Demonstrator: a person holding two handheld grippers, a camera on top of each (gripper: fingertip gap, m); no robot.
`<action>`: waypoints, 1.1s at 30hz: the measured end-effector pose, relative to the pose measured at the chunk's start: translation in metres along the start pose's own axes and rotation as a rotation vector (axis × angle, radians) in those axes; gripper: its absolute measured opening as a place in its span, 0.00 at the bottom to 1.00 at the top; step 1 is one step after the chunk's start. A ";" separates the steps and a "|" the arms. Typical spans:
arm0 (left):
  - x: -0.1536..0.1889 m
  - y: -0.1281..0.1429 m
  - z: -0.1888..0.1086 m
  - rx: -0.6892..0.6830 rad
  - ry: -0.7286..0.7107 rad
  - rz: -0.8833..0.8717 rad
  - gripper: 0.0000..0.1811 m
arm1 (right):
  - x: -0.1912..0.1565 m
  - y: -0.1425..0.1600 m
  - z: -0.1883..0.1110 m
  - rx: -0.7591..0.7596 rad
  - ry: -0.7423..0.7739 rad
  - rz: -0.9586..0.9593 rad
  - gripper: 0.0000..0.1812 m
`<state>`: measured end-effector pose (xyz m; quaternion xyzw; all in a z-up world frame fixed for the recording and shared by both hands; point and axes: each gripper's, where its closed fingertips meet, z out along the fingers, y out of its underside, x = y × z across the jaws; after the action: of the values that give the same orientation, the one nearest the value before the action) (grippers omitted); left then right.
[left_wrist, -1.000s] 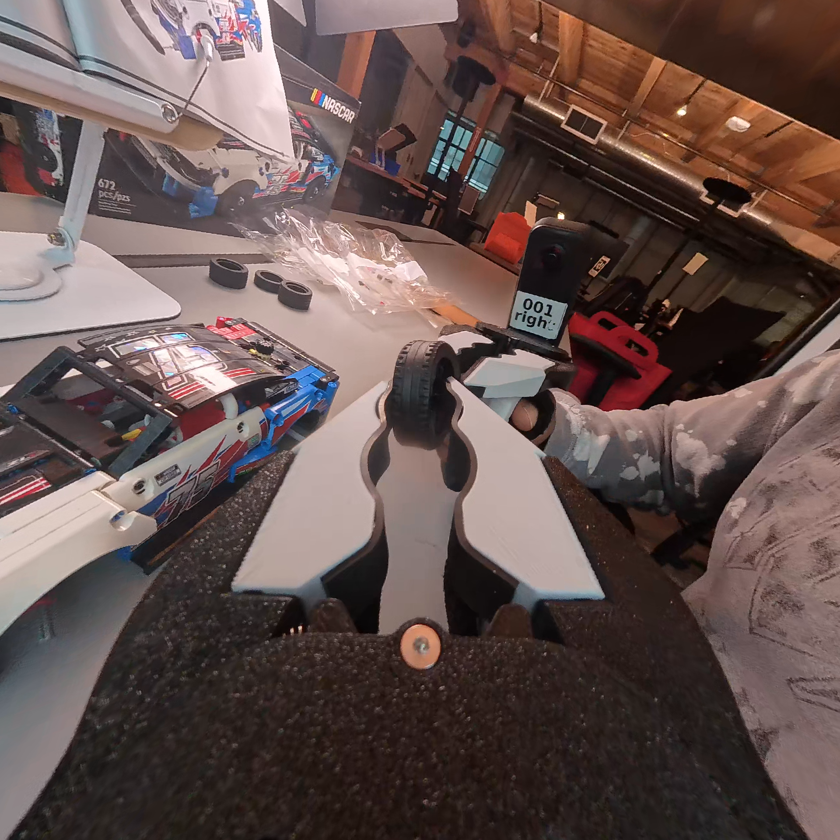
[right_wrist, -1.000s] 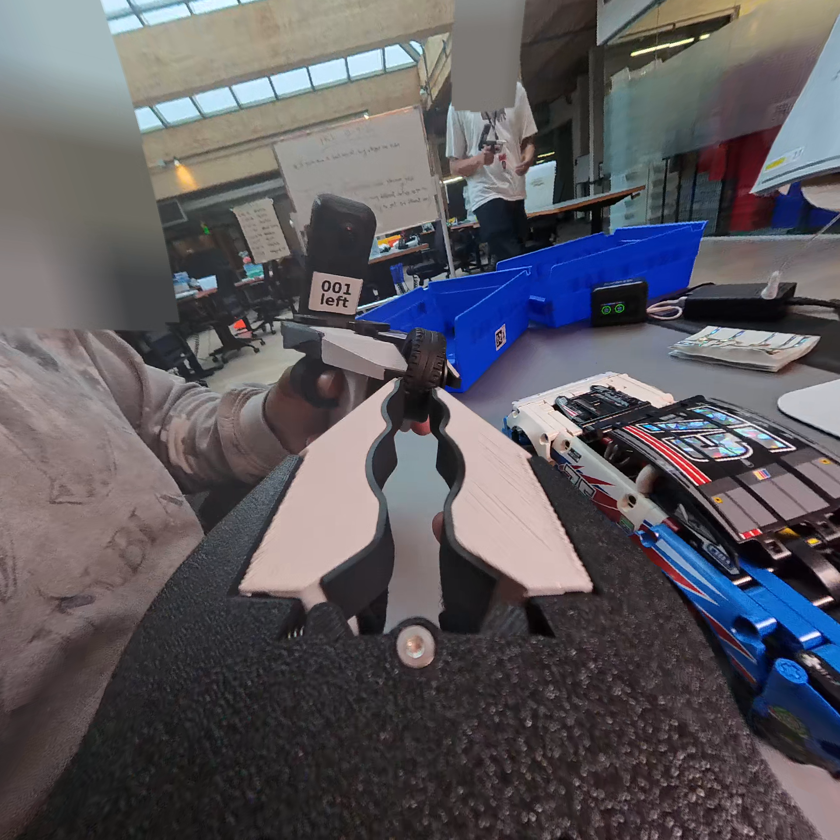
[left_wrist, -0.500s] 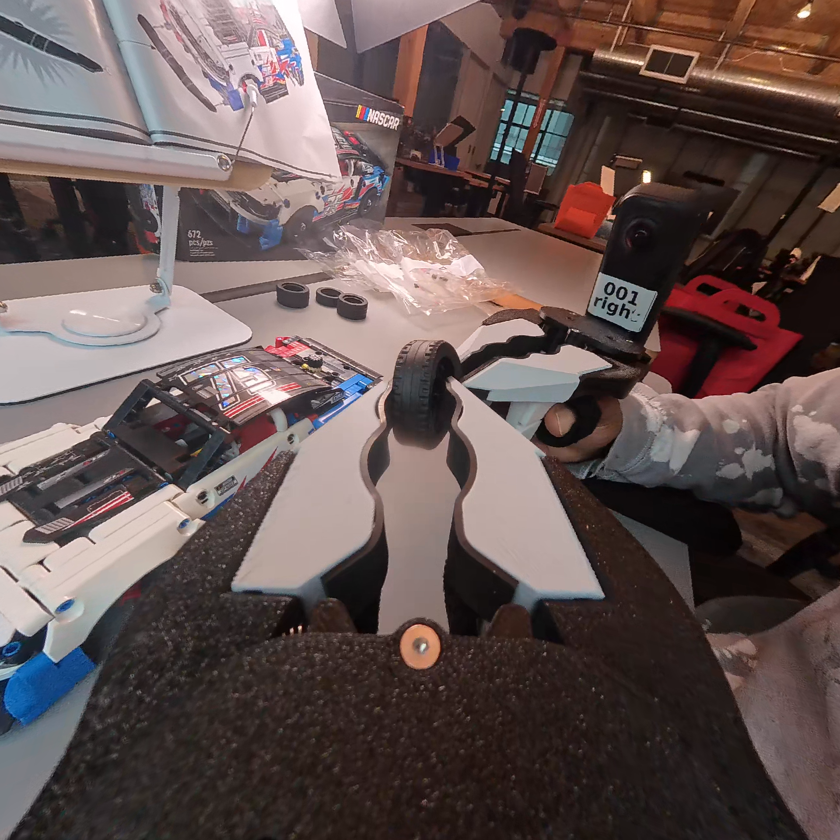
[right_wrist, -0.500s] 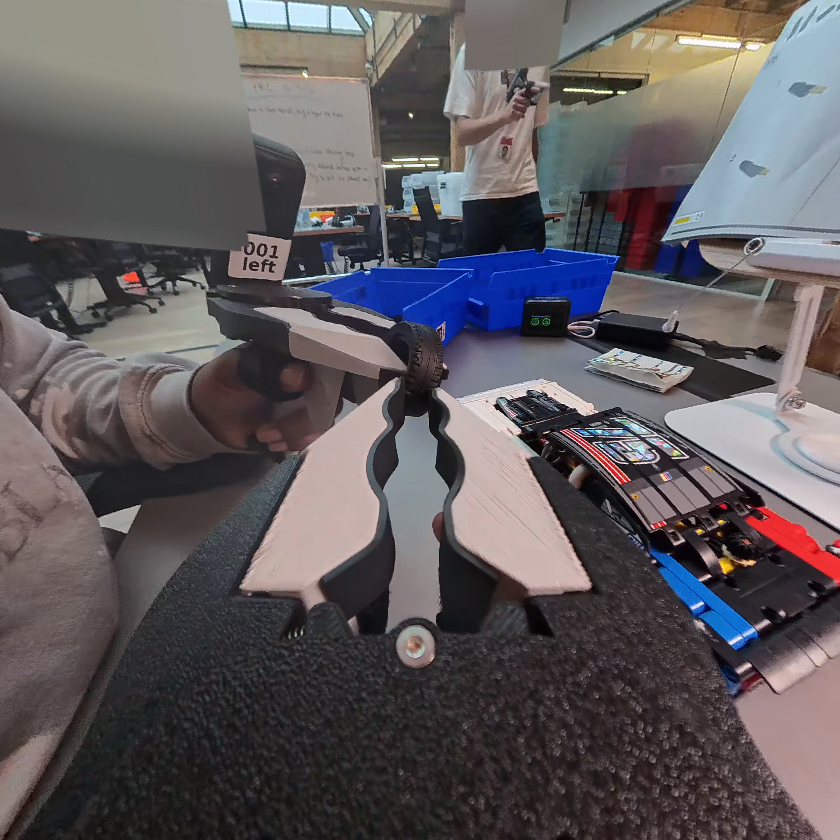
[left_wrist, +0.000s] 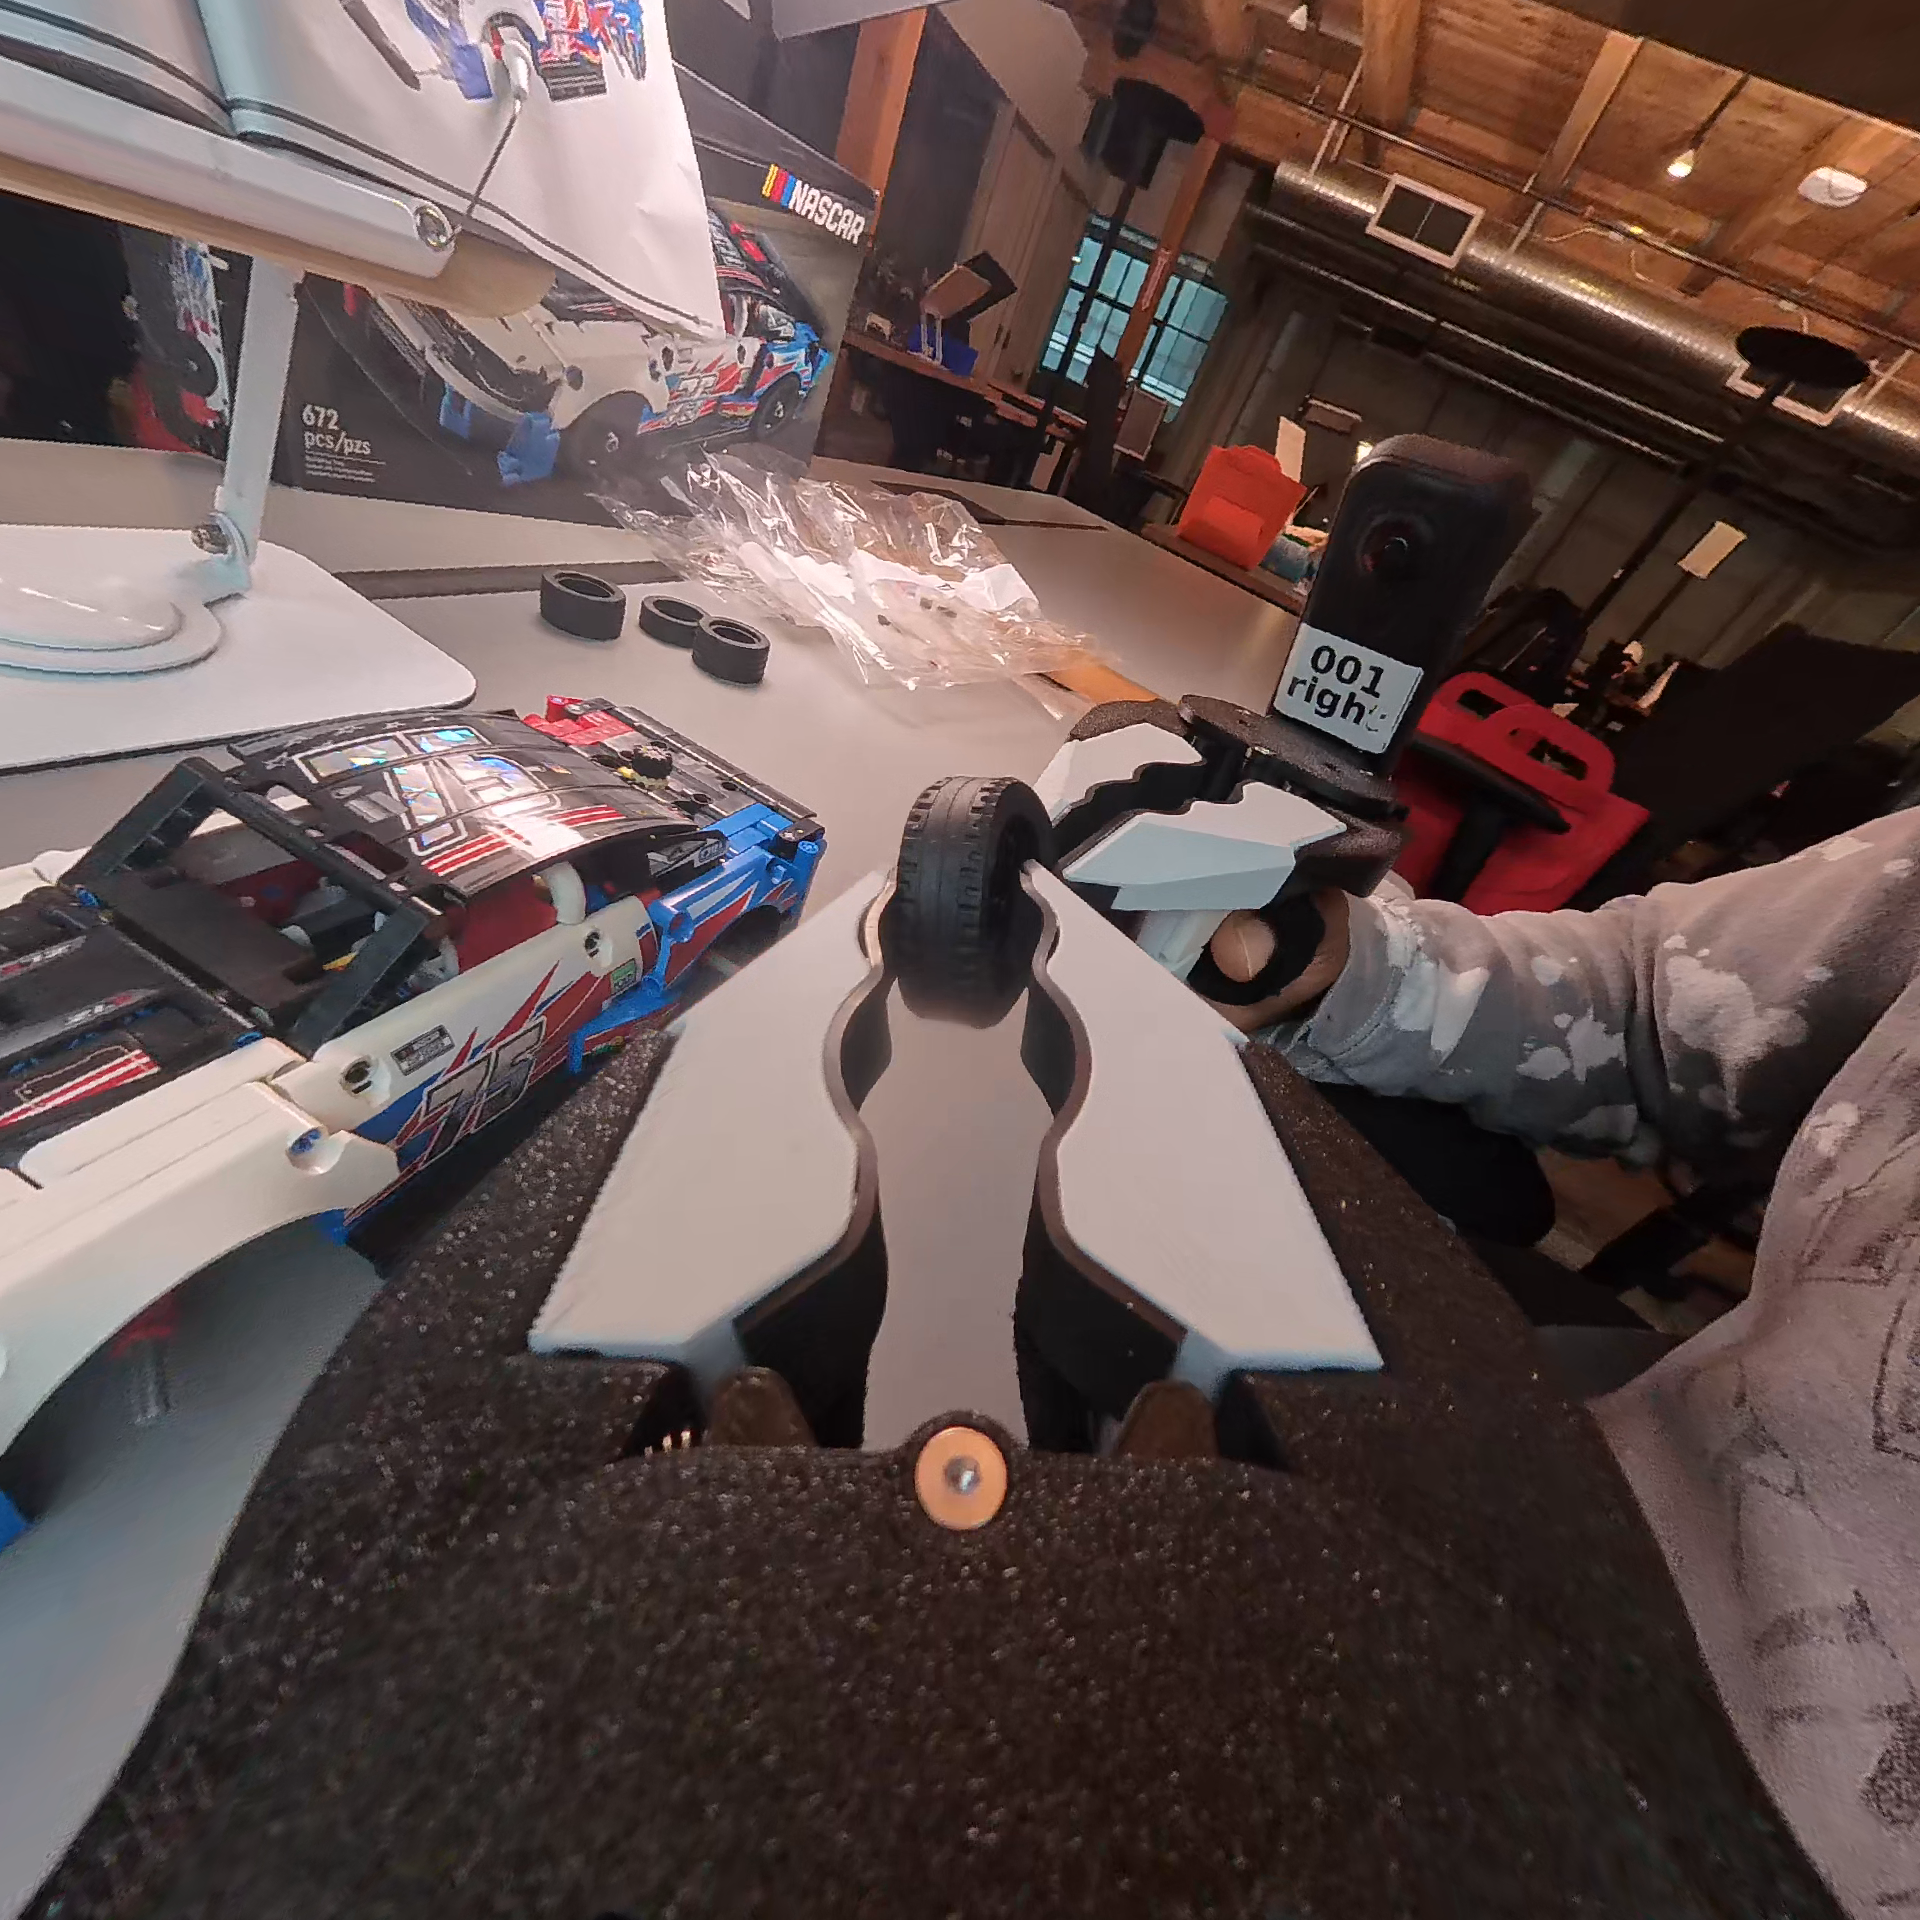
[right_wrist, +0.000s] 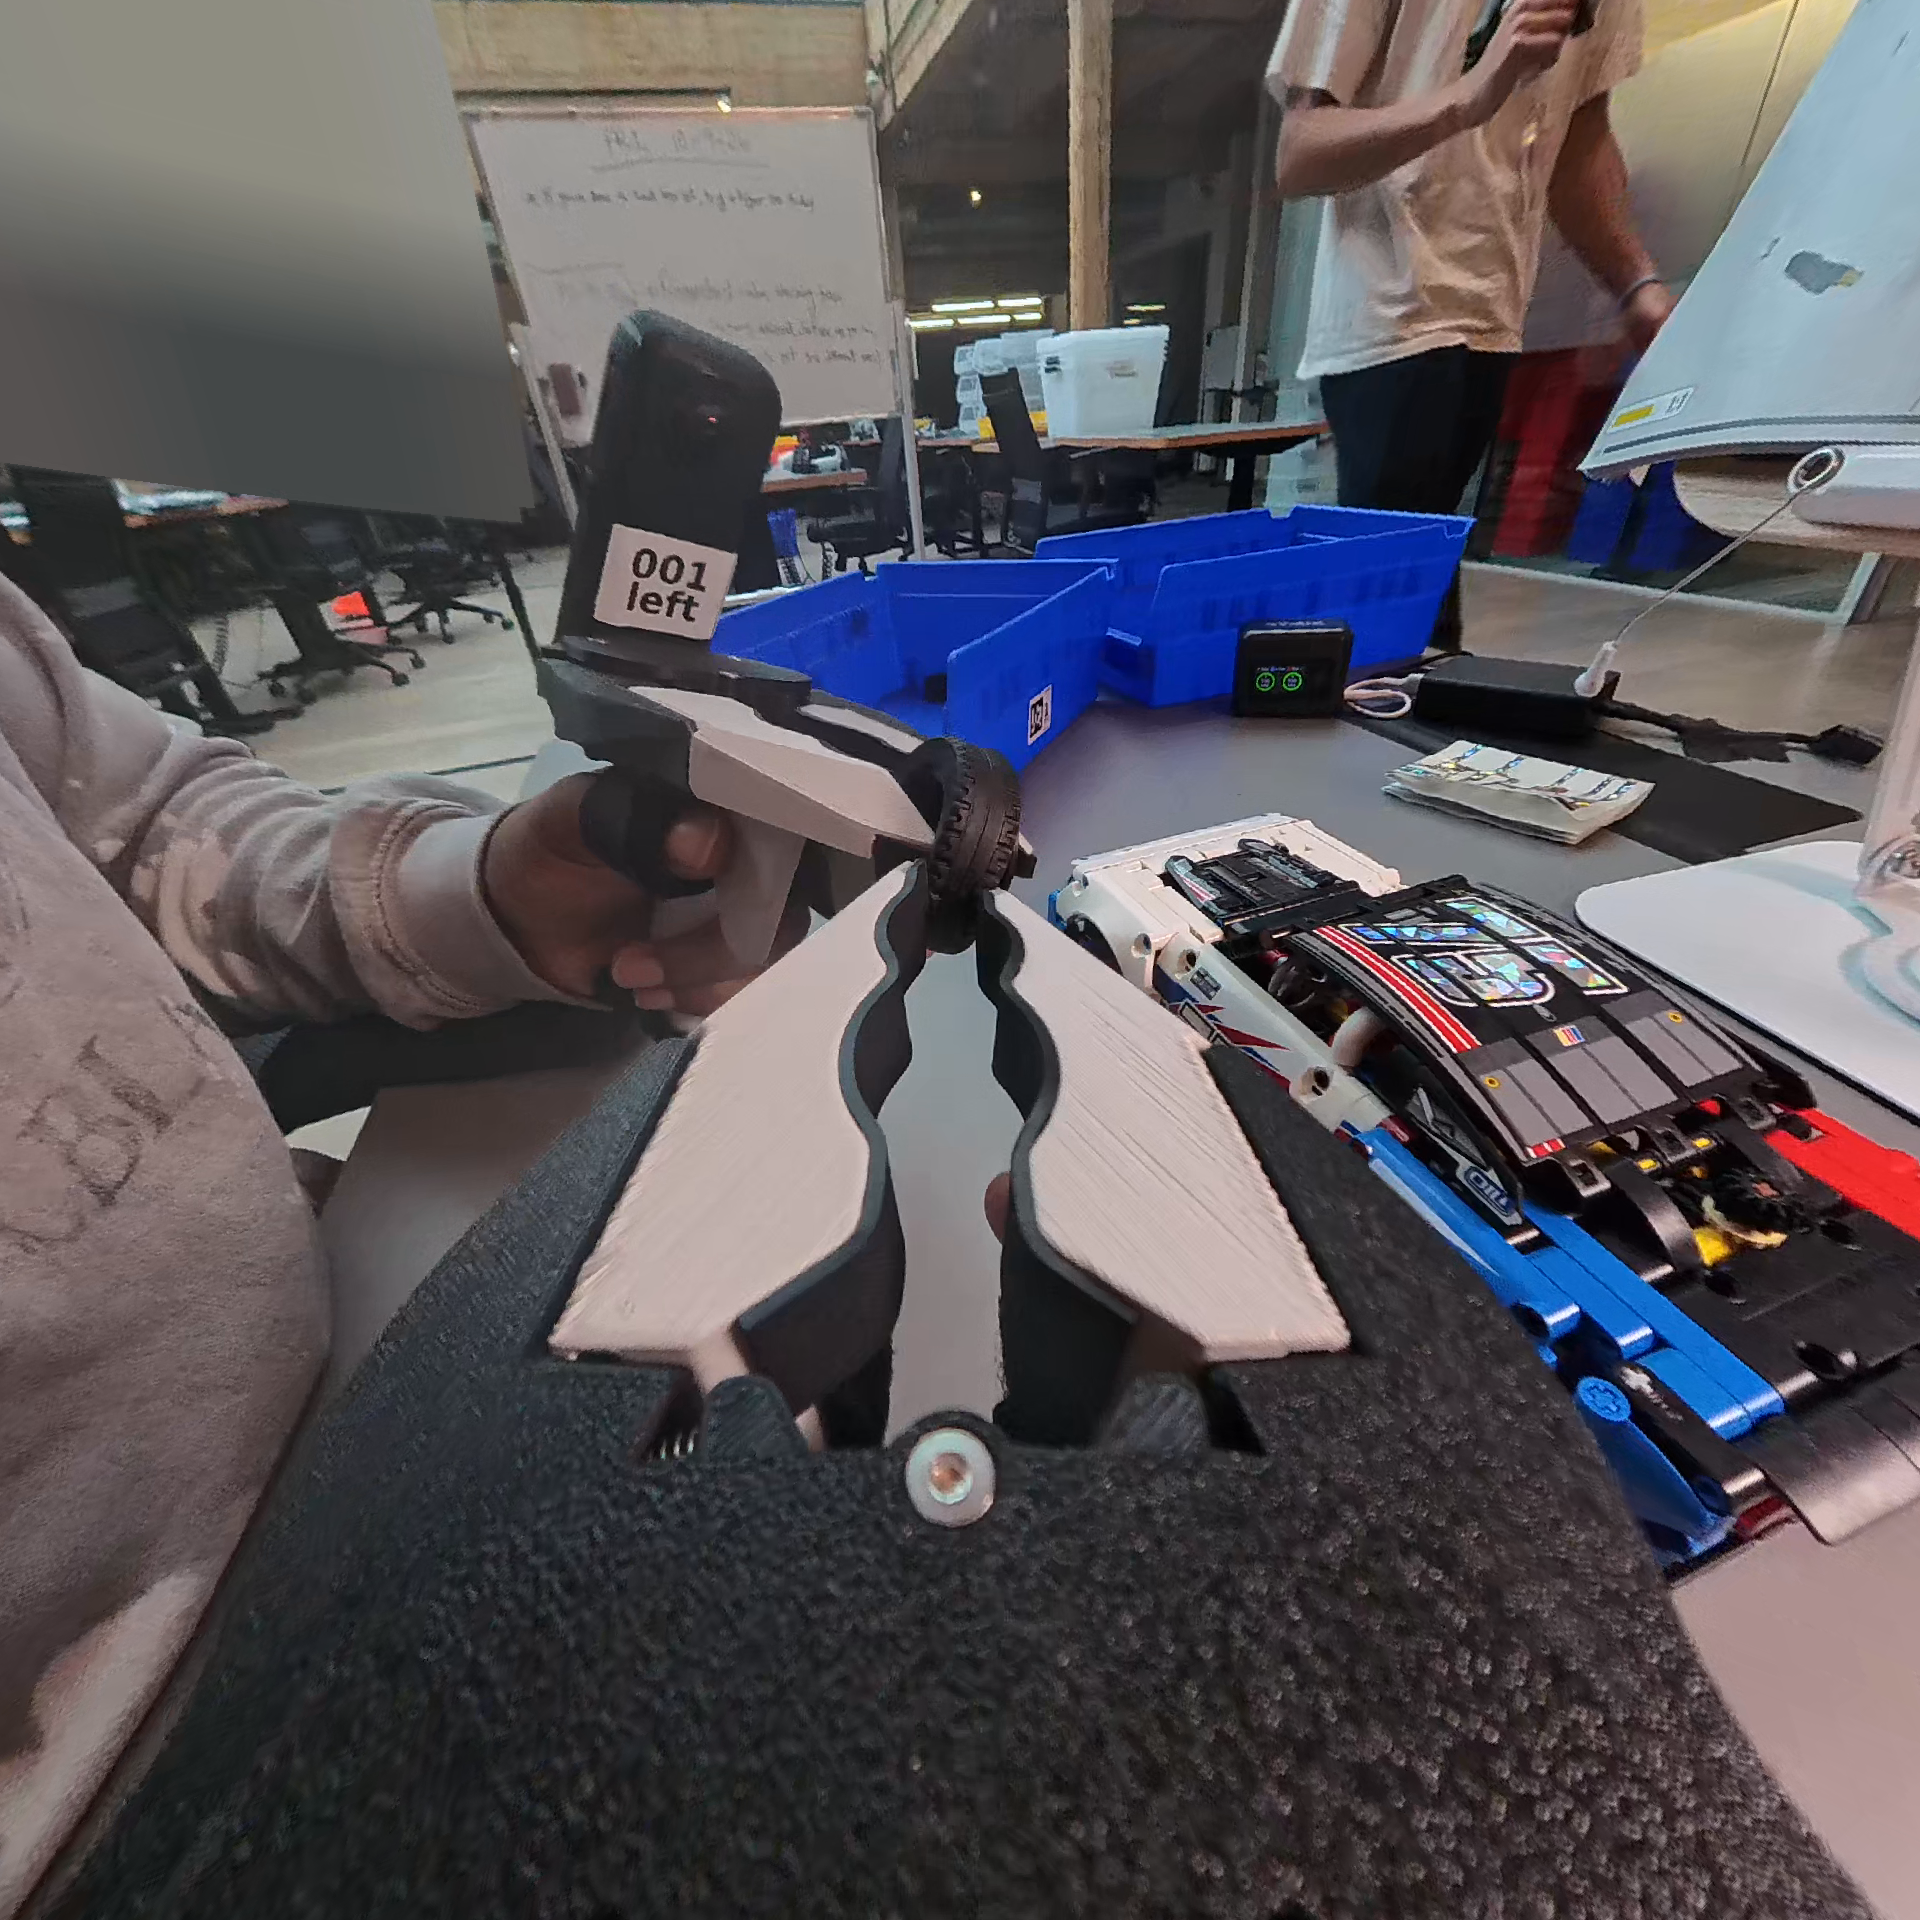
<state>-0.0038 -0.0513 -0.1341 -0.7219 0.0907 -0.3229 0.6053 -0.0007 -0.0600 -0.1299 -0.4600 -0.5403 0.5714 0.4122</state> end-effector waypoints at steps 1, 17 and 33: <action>0.001 0.000 0.000 0.000 0.004 0.003 0.10 | -0.001 0.000 -0.001 0.000 -0.010 0.018 0.03; -0.005 0.005 0.004 -0.036 -0.110 0.157 0.10 | 0.004 0.008 -0.001 -0.058 0.086 -0.107 0.02; 0.001 0.000 -0.001 -0.026 -0.167 0.571 0.08 | -0.009 0.003 -0.008 -0.040 -0.034 -0.095 0.21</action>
<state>-0.0037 -0.0530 -0.1337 -0.6988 0.2440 -0.0781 0.6678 0.0090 -0.0674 -0.1324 -0.4324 -0.5797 0.5481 0.4202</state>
